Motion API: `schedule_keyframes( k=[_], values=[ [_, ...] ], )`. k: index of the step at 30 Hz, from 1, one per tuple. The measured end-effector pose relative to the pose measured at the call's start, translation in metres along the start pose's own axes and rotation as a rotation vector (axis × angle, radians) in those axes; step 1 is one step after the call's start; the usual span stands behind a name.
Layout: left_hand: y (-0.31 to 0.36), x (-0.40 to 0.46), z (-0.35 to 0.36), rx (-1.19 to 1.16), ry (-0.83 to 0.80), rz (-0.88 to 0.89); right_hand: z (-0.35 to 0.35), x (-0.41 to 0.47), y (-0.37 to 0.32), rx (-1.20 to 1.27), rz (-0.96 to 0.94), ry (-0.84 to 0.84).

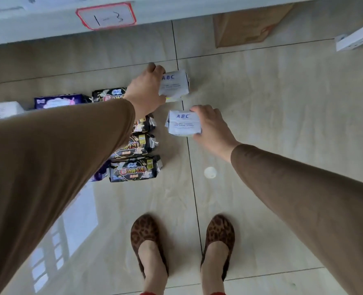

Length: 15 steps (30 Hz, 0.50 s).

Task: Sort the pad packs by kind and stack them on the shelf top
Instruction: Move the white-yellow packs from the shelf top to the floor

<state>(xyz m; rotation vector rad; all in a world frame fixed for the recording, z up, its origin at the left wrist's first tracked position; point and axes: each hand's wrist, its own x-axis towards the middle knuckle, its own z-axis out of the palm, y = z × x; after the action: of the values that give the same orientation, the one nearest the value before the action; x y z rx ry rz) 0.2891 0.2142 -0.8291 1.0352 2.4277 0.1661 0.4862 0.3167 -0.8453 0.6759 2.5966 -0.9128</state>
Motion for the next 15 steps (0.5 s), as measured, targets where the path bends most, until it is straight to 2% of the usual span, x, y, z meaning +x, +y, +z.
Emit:
schedule_keyframes(
  k=[6, 11, 15],
  values=[
    [-0.021, 0.024, 0.028, 0.051, -0.018, 0.006, 0.022, 0.035, 0.000, -0.053, -0.080, 0.011],
    [-0.040, 0.022, 0.031, 0.111, -0.032, 0.121, 0.027, 0.044, -0.008, -0.063, -0.071, 0.032],
    [-0.051, 0.011, 0.026, 0.117, -0.038, 0.141, 0.026, 0.048, -0.013, -0.081, -0.061, 0.100]
  ],
)
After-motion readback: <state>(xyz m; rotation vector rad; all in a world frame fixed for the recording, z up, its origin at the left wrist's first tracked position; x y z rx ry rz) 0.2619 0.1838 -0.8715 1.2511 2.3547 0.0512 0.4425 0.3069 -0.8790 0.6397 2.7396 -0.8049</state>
